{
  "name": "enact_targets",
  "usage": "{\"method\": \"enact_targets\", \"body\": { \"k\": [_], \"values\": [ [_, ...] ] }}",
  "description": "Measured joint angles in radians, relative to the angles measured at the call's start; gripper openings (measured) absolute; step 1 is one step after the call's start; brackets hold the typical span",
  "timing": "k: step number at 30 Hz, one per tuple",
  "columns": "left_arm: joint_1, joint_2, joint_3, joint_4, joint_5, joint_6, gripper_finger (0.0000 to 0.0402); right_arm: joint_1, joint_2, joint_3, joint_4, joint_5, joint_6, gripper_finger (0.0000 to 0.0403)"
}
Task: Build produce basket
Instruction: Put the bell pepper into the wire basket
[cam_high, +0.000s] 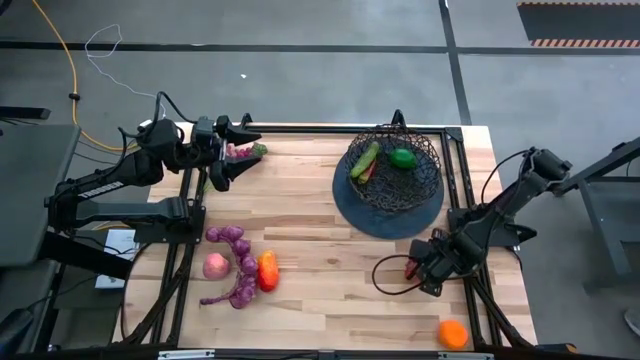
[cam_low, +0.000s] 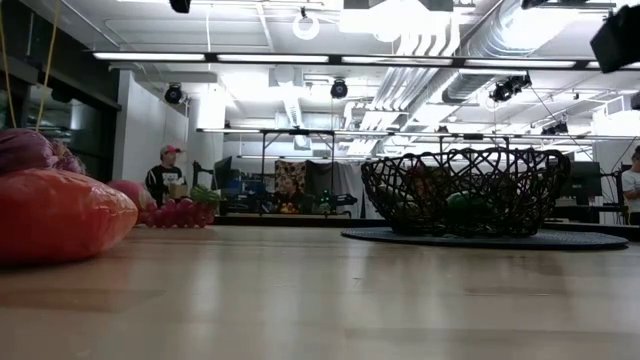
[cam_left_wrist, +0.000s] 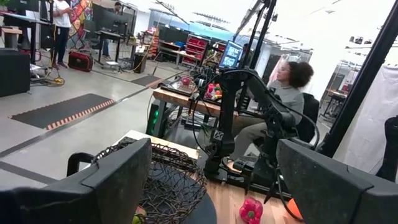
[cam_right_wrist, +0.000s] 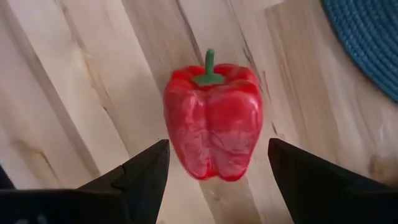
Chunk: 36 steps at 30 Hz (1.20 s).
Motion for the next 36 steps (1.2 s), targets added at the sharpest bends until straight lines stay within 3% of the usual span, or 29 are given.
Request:
{"method": "enact_targets", "body": {
  "k": [10,21,27,32,36],
  "values": [
    [0.0,0.0,0.0,-0.022,0.0,-0.001,0.0335,0.009,-0.002,-0.123,0.172,0.0,0.0,0.0264],
    [0.0,0.0,0.0,-0.022,0.0,-0.002,0.0335,0.008,0.0,-0.212,0.247,0.011,0.038,0.0264],
    [0.0,0.0,0.0,-0.022,0.0,0.0,0.0335,0.008,-0.004,-0.185,0.239,-0.011,0.055,0.0258],
    [0.0,0.0,0.0,-0.022,0.0,0.0,0.0335,0.004,-0.053,-0.101,0.176,-0.031,0.08,0.0217],
    [0.0,0.0,0.0,-0.022,0.0,0.0,0.0335,-0.04,-0.109,-0.006,0.228,0.066,0.044,0.0194]
  ]
}}
